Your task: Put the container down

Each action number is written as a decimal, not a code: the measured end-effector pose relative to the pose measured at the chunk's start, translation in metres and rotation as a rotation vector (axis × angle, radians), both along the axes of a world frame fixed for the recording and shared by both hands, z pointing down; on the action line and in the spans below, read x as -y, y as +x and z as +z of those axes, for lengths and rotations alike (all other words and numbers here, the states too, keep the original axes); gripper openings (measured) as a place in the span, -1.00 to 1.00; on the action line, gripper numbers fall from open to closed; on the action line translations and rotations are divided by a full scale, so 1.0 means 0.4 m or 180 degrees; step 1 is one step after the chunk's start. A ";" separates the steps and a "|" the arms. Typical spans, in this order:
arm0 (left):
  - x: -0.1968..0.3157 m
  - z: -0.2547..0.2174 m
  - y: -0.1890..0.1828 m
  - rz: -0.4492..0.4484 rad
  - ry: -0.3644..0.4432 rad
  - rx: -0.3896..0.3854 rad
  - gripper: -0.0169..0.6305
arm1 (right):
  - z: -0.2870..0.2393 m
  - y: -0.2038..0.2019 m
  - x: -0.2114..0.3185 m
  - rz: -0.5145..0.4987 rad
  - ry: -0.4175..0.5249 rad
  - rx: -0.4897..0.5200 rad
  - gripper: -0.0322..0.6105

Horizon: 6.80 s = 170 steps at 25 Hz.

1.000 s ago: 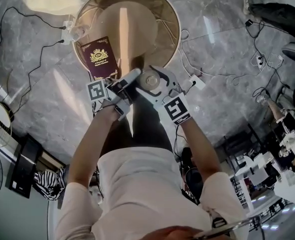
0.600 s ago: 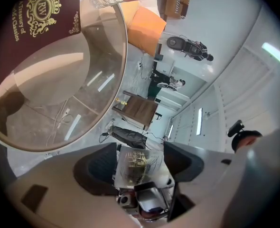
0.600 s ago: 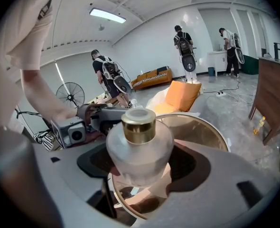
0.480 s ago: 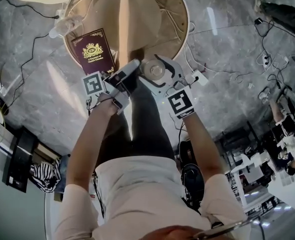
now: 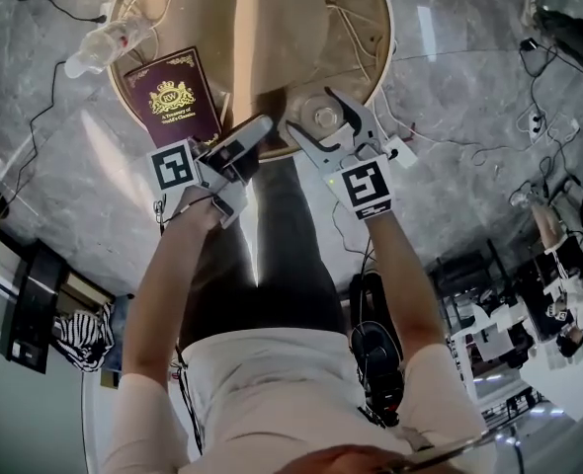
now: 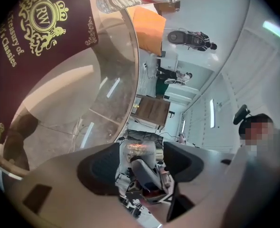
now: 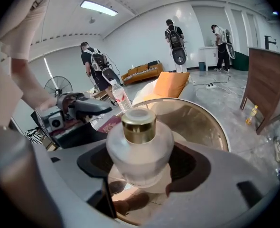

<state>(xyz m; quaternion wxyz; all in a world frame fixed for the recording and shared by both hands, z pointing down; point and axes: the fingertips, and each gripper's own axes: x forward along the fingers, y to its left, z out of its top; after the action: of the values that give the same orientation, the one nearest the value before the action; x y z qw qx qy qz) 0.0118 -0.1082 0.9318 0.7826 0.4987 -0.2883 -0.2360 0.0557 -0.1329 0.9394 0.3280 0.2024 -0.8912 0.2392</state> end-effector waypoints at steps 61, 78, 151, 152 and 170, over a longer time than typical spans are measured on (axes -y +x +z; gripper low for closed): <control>-0.076 0.141 -0.049 0.0374 0.0229 0.0463 -0.89 | 0.321 0.056 0.027 0.0458 0.0483 -0.0619 0.58; -0.083 -0.160 -0.091 0.0824 0.0726 0.0720 -0.89 | -0.026 0.065 0.016 0.0845 0.0660 -0.0584 0.17; -0.420 -1.459 0.008 0.0616 0.3209 0.2973 -0.89 | -1.469 0.332 -0.493 0.1161 0.1775 0.0414 -0.91; -0.420 -1.463 0.002 0.0604 0.3249 0.3066 -0.89 | -1.472 0.334 -0.492 0.1167 0.1801 0.0409 -0.91; -0.407 -1.485 -0.076 0.0396 0.3438 0.3605 -0.89 | -1.507 0.339 -0.485 0.1226 0.2077 0.0406 -0.91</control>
<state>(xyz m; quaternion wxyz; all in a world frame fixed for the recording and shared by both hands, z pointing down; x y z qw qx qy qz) -0.0185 0.0546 0.3377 0.1773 0.8698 -0.4603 -0.0090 0.1912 0.0611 0.3366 0.1392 0.4446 -0.8848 0.0122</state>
